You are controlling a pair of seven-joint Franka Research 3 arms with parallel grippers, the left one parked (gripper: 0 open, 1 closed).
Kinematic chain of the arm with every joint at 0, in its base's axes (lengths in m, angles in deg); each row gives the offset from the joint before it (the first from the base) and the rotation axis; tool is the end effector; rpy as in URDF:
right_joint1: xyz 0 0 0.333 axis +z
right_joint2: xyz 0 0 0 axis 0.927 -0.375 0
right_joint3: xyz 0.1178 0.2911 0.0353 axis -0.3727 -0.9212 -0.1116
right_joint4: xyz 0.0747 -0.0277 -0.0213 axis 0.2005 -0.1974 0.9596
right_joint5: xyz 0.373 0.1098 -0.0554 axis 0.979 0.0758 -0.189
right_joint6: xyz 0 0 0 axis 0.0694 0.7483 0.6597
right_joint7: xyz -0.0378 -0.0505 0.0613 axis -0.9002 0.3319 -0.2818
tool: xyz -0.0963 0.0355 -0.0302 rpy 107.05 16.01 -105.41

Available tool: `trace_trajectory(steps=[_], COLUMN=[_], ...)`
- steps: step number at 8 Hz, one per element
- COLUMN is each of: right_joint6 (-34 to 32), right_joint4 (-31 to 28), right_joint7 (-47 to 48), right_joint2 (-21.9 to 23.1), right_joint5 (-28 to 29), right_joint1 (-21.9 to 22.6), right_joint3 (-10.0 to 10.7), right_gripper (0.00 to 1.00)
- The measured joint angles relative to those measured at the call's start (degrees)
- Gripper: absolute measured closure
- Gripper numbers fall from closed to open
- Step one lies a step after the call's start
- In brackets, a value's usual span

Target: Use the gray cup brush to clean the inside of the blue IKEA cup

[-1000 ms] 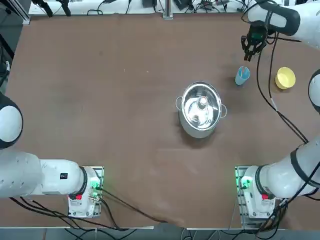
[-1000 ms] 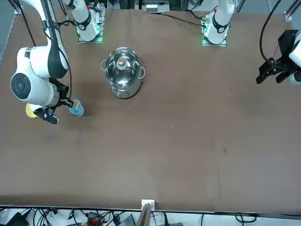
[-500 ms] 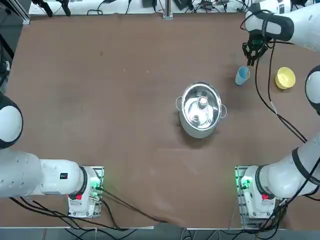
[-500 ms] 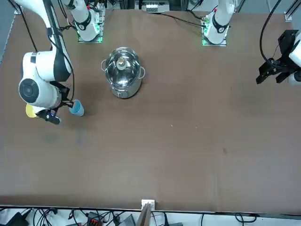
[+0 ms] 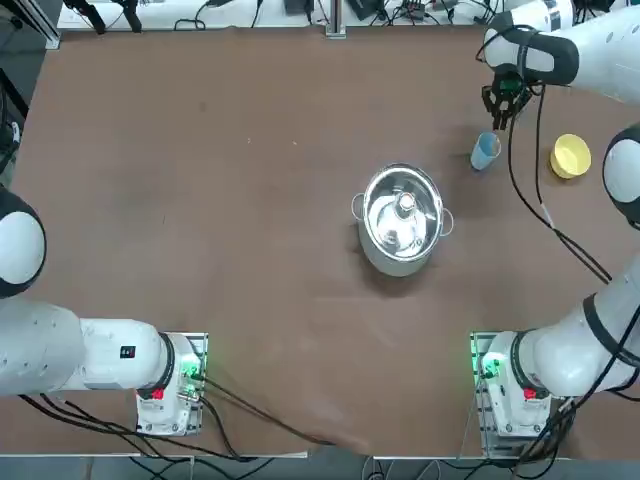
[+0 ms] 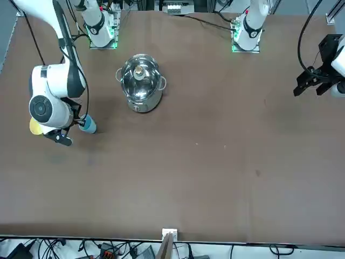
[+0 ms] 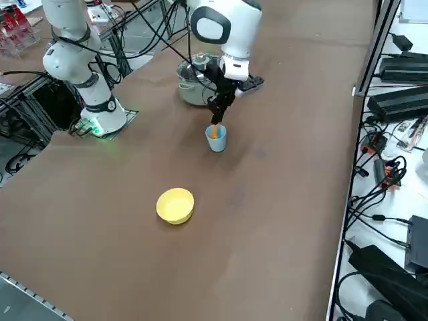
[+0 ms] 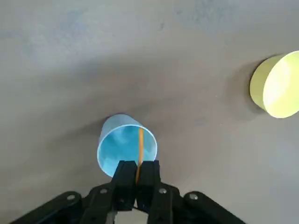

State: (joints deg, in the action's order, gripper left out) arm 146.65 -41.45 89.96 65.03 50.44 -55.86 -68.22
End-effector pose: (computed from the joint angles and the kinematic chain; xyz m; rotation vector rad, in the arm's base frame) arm 0.5940 0.0477 0.3259 2.8424 -0.4174 -0.3001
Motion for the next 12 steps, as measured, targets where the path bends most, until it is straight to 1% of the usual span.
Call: trace_trajectory(steps=[1,4,7,12], right_joint6=[0.0,0.45,0.2,-5.07], right_joint4=[0.34,0.41,0.41,0.69], right_joint7=[0.5,1.79,2.73,2.83], right_joint2=[0.0,-0.09,-0.42,-0.54], right_joint5=[0.06,3.78,5.4,5.25], right_joint1=[0.29,1.1,1.53,0.98], right_joint3=[-0.02,-0.06,-0.06,0.39], right_gripper=[0.95,0.95,0.95,0.95])
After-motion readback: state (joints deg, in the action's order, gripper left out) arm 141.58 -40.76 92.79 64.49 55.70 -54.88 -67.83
